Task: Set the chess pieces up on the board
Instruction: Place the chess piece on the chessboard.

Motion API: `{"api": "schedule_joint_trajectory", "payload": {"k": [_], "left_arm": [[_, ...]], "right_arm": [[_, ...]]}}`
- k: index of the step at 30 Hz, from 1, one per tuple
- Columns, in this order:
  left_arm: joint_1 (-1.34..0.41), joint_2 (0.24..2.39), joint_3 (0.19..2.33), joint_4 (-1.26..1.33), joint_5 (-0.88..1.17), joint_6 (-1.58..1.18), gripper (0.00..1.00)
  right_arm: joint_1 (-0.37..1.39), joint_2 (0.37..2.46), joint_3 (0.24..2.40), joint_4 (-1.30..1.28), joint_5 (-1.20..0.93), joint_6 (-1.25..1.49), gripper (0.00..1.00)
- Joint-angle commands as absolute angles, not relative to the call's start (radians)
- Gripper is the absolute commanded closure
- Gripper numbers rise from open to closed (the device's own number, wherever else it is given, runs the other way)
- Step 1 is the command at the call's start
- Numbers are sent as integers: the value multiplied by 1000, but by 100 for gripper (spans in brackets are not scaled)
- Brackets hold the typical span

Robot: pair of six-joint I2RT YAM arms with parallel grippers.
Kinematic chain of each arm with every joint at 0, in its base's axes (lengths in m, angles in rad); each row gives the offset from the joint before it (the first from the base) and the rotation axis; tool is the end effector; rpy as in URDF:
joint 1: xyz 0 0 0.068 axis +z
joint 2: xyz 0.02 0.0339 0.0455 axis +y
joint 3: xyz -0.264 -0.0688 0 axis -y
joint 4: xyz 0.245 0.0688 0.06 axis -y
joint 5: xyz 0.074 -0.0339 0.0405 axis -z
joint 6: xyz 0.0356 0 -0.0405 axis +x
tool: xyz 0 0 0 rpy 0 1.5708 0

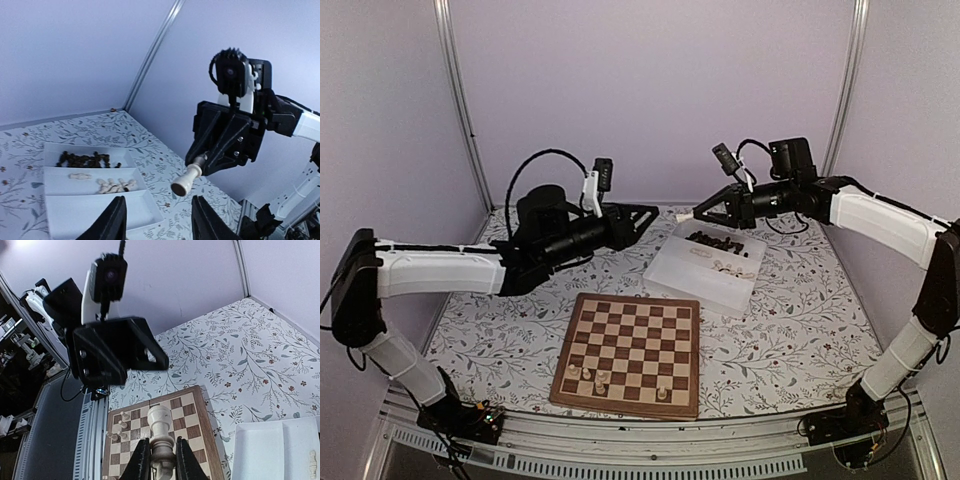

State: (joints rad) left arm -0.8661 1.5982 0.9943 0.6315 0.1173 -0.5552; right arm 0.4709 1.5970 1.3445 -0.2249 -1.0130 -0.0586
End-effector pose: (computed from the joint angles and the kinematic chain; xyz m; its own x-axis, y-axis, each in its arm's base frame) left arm 0.2380 -0.2863 0.2907 -0.4236 -0.3100 -0.8512 0.7168 0.4599 -0.5242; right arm 0.3085 0.1910 0.3316 -0.3554 -0.2157 -0.9095 -0.9341 0.1174 0.3371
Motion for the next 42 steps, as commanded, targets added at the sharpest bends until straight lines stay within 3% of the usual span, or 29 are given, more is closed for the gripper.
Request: {"api": "schedule_joint_trajectory", "payload": {"k": [1, 4, 9, 18, 28, 42], "left_arm": [[-756, 1420, 984, 261, -35, -327, 50], [-676, 1371, 1010, 118, -90, -299, 44], [-541, 1388, 1102, -73, -16, -277, 41], [-355, 1301, 977, 43, 105, -309, 41], [-301, 1273, 980, 27, 121, -315, 43], [-288, 1283, 985, 18, 140, -324, 44]], "right_arm": [[522, 1566, 1404, -435, -856, -319, 96], [588, 1571, 1445, -520, -776, -420, 96], [720, 1643, 1570, -705, -673, -558, 96], [974, 1818, 1671, -906, -443, -697, 95], [1155, 1979, 1727, -1015, -287, -722, 95], [1256, 2057, 1723, -1037, -236, -711, 94]]}}
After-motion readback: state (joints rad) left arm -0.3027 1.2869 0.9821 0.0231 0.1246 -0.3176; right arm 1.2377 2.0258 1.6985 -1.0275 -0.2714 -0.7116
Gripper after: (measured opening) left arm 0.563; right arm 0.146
